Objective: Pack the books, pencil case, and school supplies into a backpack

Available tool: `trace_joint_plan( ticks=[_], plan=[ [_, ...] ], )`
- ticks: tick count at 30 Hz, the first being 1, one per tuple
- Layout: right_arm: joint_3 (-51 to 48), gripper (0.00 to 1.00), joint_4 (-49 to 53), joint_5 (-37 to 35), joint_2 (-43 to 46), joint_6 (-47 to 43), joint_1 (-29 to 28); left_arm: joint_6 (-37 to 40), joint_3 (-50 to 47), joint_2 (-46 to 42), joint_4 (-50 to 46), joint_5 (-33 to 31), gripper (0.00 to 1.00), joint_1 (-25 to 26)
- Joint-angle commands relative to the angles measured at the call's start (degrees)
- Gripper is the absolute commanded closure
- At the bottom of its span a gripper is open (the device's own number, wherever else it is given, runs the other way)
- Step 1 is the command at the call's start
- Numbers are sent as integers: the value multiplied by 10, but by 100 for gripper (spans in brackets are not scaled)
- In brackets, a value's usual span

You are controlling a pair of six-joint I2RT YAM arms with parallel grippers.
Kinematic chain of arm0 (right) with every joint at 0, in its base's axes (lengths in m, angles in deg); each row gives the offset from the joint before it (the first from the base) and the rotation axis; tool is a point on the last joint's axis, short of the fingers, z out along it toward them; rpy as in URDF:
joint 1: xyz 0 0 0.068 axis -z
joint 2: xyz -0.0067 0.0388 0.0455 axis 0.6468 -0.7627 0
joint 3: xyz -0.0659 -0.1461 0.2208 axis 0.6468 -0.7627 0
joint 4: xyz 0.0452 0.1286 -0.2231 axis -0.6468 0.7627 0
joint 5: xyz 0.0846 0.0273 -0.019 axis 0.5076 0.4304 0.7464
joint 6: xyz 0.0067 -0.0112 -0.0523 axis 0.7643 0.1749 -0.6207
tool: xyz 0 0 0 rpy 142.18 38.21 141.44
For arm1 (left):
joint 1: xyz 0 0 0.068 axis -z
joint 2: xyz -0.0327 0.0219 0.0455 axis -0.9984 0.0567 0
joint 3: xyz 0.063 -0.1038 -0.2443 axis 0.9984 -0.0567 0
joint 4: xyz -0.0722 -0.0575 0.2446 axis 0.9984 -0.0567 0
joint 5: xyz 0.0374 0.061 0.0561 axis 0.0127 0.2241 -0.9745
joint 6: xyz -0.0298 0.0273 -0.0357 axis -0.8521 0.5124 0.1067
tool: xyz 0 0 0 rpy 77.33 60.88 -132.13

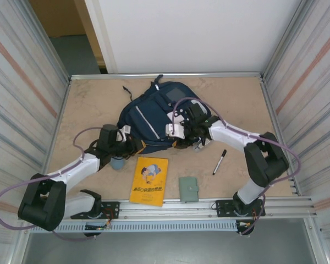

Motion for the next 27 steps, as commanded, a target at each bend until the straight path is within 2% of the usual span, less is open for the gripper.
trace_joint_plan(
  ticks=[1,7,9,10,13,16,21,27],
  plan=[
    [-34,53,-97,48,46,62,-42,9,42,2,-10,-3,100,30],
    [-28,51,-130,-73,28,79,-89,-1,53,28,11,-1,100,48],
    [-25,51,-154,-148,3,79,-102,-9,52,36,26,5,100,52],
    [-21,51,-153,-163,-9,71,-106,-9,54,39,27,5,100,54],
    [-10,58,-126,-169,-36,42,-122,-9,60,43,23,6,100,57],
    [-23,71,-135,-174,-43,24,-133,4,69,32,0,2,100,50],
    [-24,92,-111,-184,-50,7,-111,32,82,12,-44,13,100,2],
    [-26,95,-102,-216,-44,-52,-63,71,56,-25,-71,-24,100,-100]
  ],
)
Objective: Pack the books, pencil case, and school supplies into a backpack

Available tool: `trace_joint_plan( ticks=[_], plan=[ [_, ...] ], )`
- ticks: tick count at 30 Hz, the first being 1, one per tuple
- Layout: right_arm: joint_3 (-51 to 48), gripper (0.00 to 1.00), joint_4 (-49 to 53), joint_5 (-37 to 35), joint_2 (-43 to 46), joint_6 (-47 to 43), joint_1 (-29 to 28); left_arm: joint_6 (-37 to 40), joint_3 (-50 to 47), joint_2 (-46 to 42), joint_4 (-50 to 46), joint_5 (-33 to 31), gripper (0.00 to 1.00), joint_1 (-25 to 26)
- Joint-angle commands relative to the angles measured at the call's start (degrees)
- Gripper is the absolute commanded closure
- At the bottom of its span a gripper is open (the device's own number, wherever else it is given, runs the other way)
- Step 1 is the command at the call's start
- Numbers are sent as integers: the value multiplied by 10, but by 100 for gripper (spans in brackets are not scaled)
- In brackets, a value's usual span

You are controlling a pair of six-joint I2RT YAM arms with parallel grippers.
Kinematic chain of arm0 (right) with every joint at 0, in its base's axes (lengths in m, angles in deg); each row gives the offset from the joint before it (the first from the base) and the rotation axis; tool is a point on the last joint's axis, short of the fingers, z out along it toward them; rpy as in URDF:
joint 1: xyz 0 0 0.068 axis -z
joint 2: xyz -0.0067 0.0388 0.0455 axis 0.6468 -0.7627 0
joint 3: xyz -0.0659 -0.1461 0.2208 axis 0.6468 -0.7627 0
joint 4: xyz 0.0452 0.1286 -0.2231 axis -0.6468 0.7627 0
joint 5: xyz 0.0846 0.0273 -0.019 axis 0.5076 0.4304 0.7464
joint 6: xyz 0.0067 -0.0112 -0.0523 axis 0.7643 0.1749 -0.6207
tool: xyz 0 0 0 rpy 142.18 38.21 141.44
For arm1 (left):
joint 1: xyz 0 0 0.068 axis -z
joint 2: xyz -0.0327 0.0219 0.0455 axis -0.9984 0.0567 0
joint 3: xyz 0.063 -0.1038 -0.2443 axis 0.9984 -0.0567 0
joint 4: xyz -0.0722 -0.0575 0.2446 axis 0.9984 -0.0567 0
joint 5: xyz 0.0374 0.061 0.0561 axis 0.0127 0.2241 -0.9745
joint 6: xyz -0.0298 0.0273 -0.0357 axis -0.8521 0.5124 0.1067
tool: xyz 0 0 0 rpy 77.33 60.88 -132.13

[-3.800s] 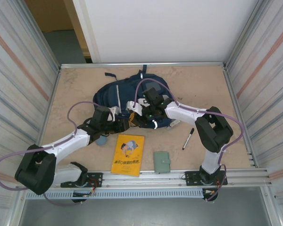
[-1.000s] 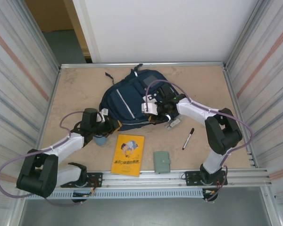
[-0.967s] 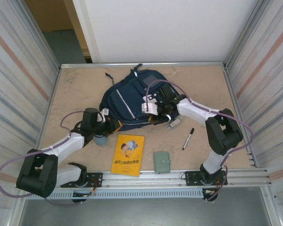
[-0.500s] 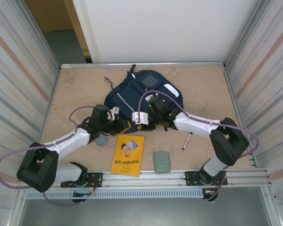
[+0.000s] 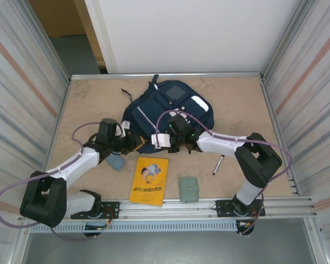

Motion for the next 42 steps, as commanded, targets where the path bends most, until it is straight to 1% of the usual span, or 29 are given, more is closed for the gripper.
trace_joint_plan(
  ticks=[1,3,4,5,6,7,8,10,11,13,15,19,21,22,23,26,28,30,31,32,33,36,39,42],
  plan=[
    [-2,95,50,-59,-5,-48,47,44,2,-36,-6,-26,100,-67],
    [0,94,46,-62,2,-62,62,54,1,-29,-4,-8,100,-99],
    [0,94,40,-69,6,-70,65,56,2,-25,-1,0,100,-102],
    [-1,89,32,-74,11,-70,65,62,5,-19,-1,10,100,-101],
    [-1,76,26,-70,18,-61,65,62,9,-14,0,18,100,-94],
    [0,65,28,-45,29,-44,65,63,14,-8,-1,28,100,-82],
    [2,58,42,-1,44,-31,66,60,17,-5,-2,33,100,-64],
    [-1,51,45,62,70,-2,63,52,18,-6,5,34,100,-28],
    [-3,49,50,79,80,-1,54,48,16,-8,9,31,100,-11],
    [-1,48,69,80,89,0,37,41,14,-12,14,24,100,9],
    [6,49,86,79,91,3,30,35,12,-18,16,20,99,15],
    [-5,49,67,67,104,17,32,54,24,-27,-18,-14,66,25],
    [-37,49,6,39,130,42,31,75,55,-16,-68,-45,55,46],
    [-64,43,-39,22,150,61,30,87,75,-9,-98,-70,53,63],
    [-87,2,-78,9,172,80,32,96,98,-1,-125,-100,52,82],
    [-128,1,-153,-36,225,116,40,110,145,23,-178,-185,49,132],
    [-146,1,-188,-105,261,146,42,105,165,45,-188,-237,47,162],
    [-152,1,-198,-169,300,200,48,89,182,73,-192,-277,47,189],
    [-149,1,-190,-187,323,232,56,85,194,89,-199,-298,47,202],
    [-142,1,-172,-182,342,261,66,83,207,107,-210,-318,48,212],
    [-129,1,-139,-156,361,296,87,78,222,127,-221,-337,48,220],
    [-94,1,-39,-41,393,376,157,65,253,175,-243,-357,48,229],
    [-96,1,-32,-64,428,454,189,59,270,201,-250,-370,49,230],
    [-116,1,-41,-63,455,510,208,62,285,219,-246,-381,50,232]
  ],
)
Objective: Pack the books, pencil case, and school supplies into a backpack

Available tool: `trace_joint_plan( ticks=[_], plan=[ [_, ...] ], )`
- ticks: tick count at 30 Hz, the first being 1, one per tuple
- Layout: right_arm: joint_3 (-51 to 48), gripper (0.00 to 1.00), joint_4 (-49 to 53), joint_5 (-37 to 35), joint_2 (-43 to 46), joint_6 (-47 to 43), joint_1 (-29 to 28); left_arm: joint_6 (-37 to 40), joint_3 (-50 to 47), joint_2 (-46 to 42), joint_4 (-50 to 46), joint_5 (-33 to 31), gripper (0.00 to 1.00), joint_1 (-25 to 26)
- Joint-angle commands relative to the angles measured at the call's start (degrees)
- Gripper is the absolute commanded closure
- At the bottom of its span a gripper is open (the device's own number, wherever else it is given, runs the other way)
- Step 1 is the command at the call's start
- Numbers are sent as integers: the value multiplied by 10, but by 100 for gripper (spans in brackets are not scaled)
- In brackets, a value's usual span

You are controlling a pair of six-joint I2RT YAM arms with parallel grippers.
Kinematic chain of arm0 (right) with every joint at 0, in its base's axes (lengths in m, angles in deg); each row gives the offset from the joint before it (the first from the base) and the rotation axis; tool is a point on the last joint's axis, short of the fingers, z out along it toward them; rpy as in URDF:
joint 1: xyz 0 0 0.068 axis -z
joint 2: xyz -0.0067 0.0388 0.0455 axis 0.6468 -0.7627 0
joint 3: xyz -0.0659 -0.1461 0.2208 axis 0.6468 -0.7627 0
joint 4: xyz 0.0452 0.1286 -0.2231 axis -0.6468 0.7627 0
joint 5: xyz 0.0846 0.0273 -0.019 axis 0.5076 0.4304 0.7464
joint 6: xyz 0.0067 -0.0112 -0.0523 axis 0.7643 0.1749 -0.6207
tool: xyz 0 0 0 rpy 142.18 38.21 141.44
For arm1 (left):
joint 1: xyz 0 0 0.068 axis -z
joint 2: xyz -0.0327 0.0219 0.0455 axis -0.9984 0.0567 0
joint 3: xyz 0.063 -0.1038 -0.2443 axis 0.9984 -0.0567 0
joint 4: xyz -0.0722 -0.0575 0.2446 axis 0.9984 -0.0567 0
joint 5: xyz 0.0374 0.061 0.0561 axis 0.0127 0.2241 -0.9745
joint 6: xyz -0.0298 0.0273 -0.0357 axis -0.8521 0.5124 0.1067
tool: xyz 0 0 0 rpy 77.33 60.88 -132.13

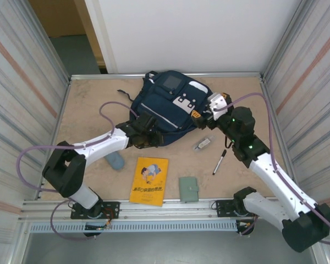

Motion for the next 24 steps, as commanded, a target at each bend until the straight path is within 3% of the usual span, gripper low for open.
trace_joint_plan(
  ticks=[1,4,12,24],
  plan=[
    [-23,1,14,4,24,141,13,-9,35,11,-23,-46,51,4],
    [-44,1,0,-12,43,209,18,-20,48,20,-31,-59,52,6],
    [-42,1,13,71,42,178,20,-24,71,39,-32,-80,57,11],
    [-30,22,20,123,45,205,19,-31,75,68,-41,-100,69,-5]
  ],
)
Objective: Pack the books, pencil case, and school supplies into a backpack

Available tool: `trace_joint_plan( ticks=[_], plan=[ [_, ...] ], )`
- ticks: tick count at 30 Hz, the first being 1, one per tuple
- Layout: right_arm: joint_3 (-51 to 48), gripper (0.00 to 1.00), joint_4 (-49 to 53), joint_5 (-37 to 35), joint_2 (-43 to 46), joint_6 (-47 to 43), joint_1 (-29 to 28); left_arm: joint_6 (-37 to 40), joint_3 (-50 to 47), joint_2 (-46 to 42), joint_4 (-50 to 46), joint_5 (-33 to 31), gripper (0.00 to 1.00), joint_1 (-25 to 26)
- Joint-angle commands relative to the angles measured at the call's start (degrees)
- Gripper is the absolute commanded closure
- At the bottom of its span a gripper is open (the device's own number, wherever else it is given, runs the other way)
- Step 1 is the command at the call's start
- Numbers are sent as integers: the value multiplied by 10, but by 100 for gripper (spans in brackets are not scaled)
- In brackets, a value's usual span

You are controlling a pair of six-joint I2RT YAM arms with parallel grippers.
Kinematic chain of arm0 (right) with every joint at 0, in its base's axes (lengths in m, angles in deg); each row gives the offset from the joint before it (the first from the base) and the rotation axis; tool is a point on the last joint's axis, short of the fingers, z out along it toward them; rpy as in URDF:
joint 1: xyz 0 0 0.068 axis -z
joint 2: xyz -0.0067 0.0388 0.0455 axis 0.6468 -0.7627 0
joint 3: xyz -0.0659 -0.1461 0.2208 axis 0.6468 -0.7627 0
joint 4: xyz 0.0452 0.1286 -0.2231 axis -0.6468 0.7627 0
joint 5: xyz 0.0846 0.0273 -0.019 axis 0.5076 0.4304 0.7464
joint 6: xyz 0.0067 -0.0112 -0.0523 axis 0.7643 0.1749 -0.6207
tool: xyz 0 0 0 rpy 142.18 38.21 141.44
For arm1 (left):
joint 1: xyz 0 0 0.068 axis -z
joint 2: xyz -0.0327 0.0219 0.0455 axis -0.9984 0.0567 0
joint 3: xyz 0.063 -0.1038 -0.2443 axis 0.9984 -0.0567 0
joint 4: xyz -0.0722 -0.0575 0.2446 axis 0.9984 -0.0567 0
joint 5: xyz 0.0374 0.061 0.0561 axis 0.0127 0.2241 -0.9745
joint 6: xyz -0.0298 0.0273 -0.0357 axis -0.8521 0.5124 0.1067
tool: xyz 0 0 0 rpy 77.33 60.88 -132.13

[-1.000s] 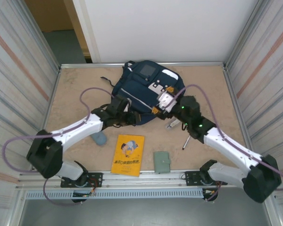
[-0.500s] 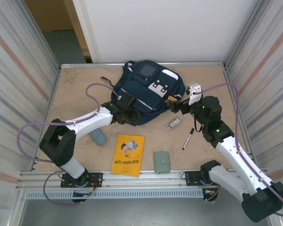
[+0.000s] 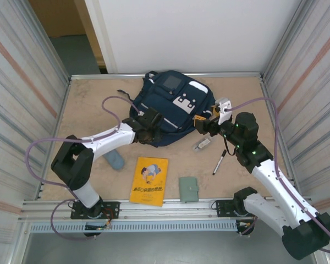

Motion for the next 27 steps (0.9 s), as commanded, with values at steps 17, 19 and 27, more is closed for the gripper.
trace_joint_plan(
  ticks=[17,19,27],
  plan=[
    [6,1,97,86,-108,-372,-98,76,-9,-78,-22,264,100,-101],
    [22,1,94,76,-156,-419,-126,75,-18,-91,-16,291,100,-110],
    [69,3,-79,56,-337,-402,-155,110,-33,-97,-37,303,100,-135]
  ],
)
